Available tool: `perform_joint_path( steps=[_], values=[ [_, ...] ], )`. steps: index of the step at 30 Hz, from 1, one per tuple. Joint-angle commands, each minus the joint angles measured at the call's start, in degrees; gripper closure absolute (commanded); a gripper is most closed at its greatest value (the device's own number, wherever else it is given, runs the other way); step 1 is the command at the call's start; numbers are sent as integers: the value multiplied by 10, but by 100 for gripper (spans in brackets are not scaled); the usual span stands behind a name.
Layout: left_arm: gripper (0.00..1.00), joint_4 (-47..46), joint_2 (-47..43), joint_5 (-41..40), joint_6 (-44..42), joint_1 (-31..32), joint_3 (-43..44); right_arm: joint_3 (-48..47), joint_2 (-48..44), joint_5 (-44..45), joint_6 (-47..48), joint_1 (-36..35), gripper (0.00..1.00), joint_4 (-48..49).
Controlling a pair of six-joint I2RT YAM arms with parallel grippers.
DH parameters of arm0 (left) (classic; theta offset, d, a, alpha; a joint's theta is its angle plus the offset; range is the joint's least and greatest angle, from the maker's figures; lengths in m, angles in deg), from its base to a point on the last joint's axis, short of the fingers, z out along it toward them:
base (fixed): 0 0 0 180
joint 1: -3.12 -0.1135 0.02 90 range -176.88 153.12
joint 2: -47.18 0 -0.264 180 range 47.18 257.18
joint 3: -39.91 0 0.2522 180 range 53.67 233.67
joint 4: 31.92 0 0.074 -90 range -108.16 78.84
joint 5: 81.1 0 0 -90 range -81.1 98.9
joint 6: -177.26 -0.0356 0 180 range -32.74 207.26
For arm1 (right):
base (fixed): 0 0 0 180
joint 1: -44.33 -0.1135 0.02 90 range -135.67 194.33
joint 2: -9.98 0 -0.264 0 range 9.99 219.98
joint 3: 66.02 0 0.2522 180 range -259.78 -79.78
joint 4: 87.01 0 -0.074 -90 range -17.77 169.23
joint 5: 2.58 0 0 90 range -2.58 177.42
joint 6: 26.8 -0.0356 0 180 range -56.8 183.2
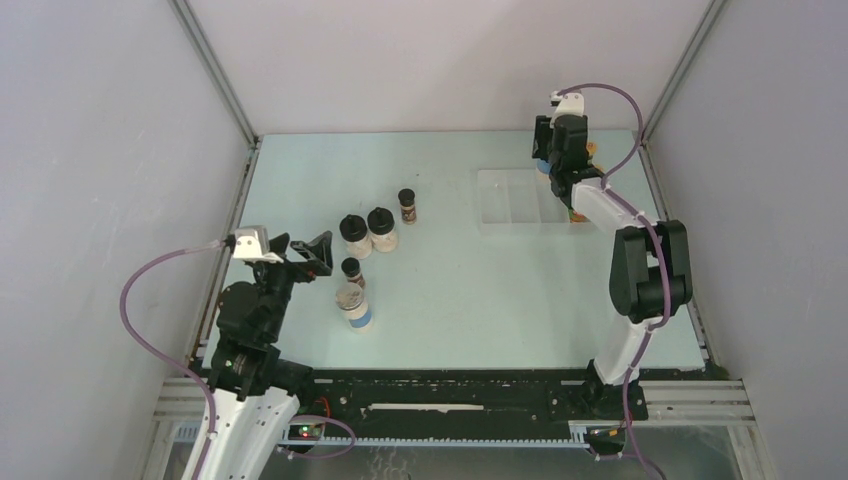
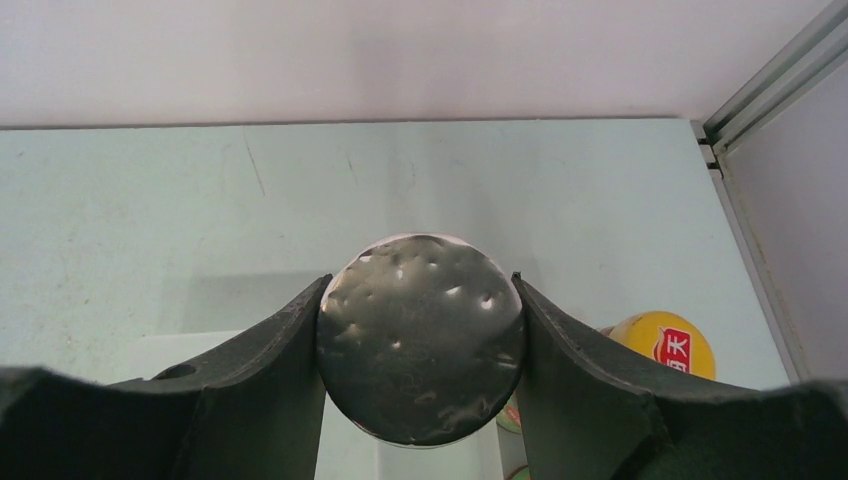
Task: Organize the condiment bottles
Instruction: Place the bottle in the storage box.
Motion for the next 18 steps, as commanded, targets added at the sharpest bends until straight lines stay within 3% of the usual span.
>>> perform_joint_path(
  steps=[1,18],
  values=[
    [0,-13,8,14,-9,1,-5,-44,3,3,-2,9,100,41],
    [0,-18,22,17,-9,1,-4,-36,32,-10,-24,13,100,38]
  ],
)
